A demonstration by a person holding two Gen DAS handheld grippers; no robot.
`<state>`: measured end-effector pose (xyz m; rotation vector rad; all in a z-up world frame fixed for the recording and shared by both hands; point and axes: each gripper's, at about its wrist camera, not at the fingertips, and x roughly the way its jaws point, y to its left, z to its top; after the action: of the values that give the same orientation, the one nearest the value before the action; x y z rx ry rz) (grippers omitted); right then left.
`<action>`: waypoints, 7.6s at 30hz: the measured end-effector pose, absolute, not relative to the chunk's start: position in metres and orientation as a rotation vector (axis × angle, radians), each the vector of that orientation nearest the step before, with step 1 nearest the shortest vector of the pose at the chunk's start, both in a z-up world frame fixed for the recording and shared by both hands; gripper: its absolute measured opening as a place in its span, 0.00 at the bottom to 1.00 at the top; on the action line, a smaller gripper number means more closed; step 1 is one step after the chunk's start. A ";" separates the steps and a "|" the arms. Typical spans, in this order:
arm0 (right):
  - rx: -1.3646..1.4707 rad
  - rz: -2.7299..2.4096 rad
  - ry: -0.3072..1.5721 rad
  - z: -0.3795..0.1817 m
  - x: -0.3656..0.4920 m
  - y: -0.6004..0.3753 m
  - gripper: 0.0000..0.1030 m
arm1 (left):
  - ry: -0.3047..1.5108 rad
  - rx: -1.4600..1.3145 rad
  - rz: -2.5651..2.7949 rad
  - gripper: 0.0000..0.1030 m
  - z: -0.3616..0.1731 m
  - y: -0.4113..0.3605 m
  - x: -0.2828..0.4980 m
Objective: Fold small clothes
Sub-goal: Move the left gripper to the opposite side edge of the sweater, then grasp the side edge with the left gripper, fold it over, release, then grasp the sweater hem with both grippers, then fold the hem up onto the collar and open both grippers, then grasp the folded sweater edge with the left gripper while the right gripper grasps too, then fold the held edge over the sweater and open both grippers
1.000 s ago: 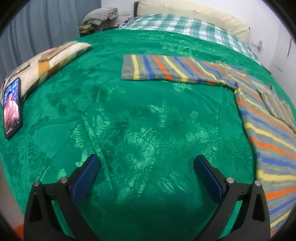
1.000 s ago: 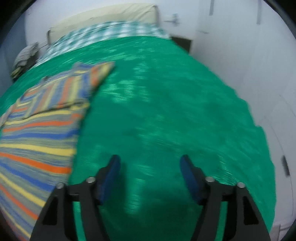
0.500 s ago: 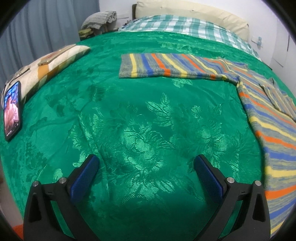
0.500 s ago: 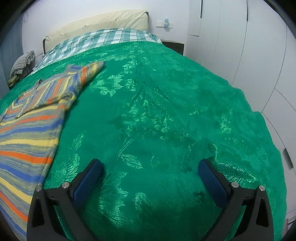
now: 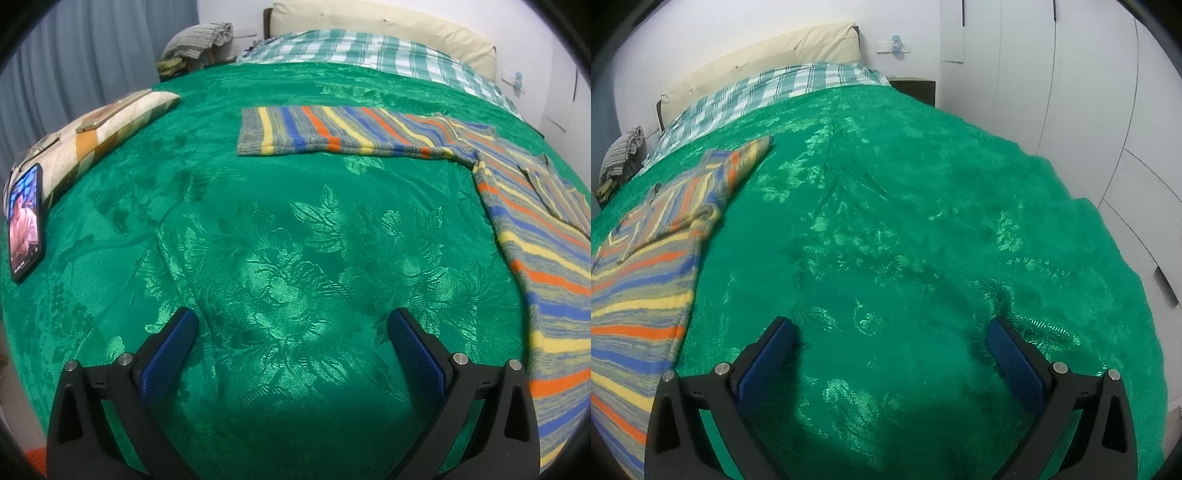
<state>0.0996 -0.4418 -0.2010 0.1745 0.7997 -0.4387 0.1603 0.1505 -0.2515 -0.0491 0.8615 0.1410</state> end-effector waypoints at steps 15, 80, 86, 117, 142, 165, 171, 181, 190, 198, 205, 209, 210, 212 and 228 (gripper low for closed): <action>0.167 -0.442 0.799 -0.203 0.101 -0.441 1.00 | 0.792 -0.237 -0.002 0.99 -0.195 0.177 0.164; 0.151 -0.410 0.933 -0.195 0.112 -0.446 1.00 | 0.999 -0.187 -0.178 0.87 -0.177 0.107 0.078; 0.194 -0.178 0.966 -0.151 0.068 -0.421 0.99 | 1.050 -0.190 -0.235 0.87 -0.194 0.099 0.055; 0.798 0.219 0.952 -0.100 0.104 -0.413 0.05 | 1.035 -0.465 -0.469 0.03 -0.123 0.080 0.203; 0.802 0.070 0.728 -0.124 0.354 -0.472 0.51 | 0.966 -0.380 -0.269 0.70 -0.148 0.062 0.422; 0.112 0.052 0.999 -0.147 0.122 -0.353 0.69 | 0.855 0.225 -0.146 0.84 -0.103 0.023 0.181; 0.125 0.045 0.992 -0.145 0.111 -0.344 0.69 | 0.839 0.236 -0.158 0.84 -0.098 0.017 0.167; 0.130 0.052 0.975 -0.143 0.117 -0.344 0.76 | 0.867 0.302 -0.316 0.86 -0.130 -0.039 0.162; 0.342 0.119 0.941 -0.140 0.203 -0.400 0.76 | 0.771 0.474 -0.632 0.86 -0.179 -0.195 0.165; 0.618 0.236 1.009 -0.173 0.328 -0.458 0.72 | 0.717 0.533 -0.769 0.74 -0.213 -0.287 0.196; 0.673 0.303 1.042 -0.190 0.410 -0.464 0.20 | 0.727 0.426 -0.833 0.08 -0.203 -0.287 0.208; 0.586 0.277 1.033 -0.170 0.425 -0.445 0.09 | 0.708 0.236 -0.806 0.07 -0.172 -0.235 0.212; 0.570 0.290 1.014 -0.158 0.425 -0.439 0.09 | 0.705 0.209 -0.797 0.07 -0.167 -0.225 0.212; 0.540 0.335 0.977 -0.130 0.424 -0.422 0.09 | 0.689 0.129 -0.761 0.07 -0.150 -0.192 0.211; 0.366 0.581 1.002 -0.121 0.483 -0.147 0.09 | 0.846 -0.229 -0.317 0.13 -0.168 0.029 0.225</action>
<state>0.4827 -0.1475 -0.1205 0.3665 1.0022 0.5815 0.2246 0.0293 -0.1682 -0.2287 0.8463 -0.3168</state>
